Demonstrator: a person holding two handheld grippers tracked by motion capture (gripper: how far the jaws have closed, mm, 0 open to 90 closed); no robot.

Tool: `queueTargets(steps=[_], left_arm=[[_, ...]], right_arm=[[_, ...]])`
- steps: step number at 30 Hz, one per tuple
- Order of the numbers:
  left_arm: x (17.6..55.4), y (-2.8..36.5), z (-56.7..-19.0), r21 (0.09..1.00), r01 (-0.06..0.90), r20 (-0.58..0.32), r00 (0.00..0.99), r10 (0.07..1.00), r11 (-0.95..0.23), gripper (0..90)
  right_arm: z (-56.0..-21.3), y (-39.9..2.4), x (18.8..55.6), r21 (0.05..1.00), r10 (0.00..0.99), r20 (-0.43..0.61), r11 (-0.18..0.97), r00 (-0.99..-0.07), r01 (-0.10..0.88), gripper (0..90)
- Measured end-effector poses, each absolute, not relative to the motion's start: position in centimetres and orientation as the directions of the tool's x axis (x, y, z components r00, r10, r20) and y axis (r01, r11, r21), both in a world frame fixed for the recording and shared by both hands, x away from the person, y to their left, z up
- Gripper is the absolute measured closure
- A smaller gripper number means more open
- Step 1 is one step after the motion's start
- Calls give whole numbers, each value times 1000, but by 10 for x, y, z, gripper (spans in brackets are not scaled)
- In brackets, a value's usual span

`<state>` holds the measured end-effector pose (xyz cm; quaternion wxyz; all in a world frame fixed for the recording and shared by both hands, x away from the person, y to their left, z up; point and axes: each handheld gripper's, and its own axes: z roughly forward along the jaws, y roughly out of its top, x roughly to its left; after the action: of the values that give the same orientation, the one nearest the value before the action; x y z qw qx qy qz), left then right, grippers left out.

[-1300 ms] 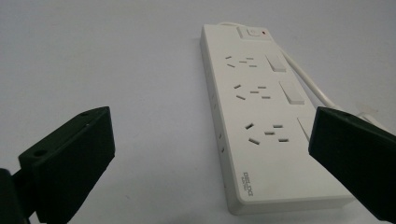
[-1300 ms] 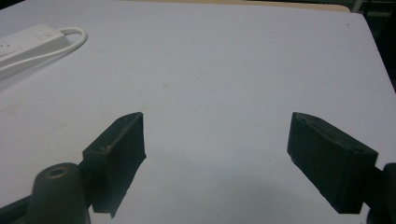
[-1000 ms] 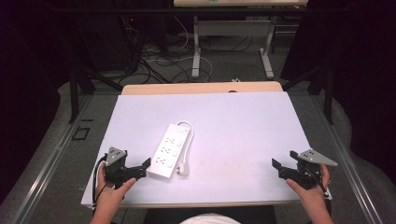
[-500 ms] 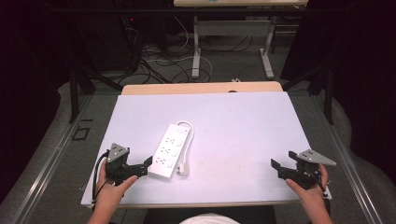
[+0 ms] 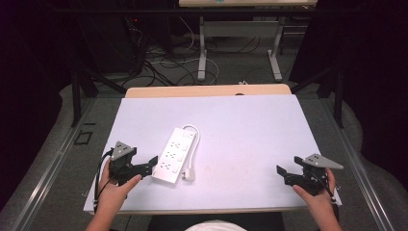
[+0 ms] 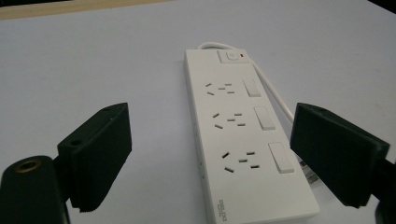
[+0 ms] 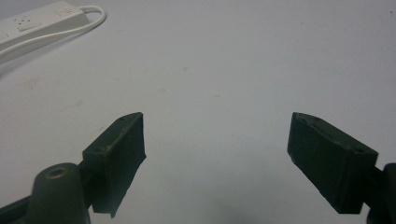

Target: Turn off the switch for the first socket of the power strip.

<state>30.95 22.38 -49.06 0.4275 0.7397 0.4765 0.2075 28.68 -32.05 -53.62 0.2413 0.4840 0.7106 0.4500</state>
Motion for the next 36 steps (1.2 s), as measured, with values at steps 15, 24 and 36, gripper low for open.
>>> queueTargets(steps=[15, 24, 36], left_arm=[[323, 219, -472, 829, 520, -92, 485, 870, -203, 191], [331, 219, -460, 821, 521, -63, 491, 869, -235, 221], [339, 209, -453, 815, 519, -54, 513, 857, -259, 256]], right_arm=[[-535, -320, 286, 869, 900, 93, 135, -425, 475, 186], [-536, -319, 286, 871, 900, 92, 134, -426, 472, 187], [-536, -320, 286, 869, 903, 103, 123, -418, 479, 187]])
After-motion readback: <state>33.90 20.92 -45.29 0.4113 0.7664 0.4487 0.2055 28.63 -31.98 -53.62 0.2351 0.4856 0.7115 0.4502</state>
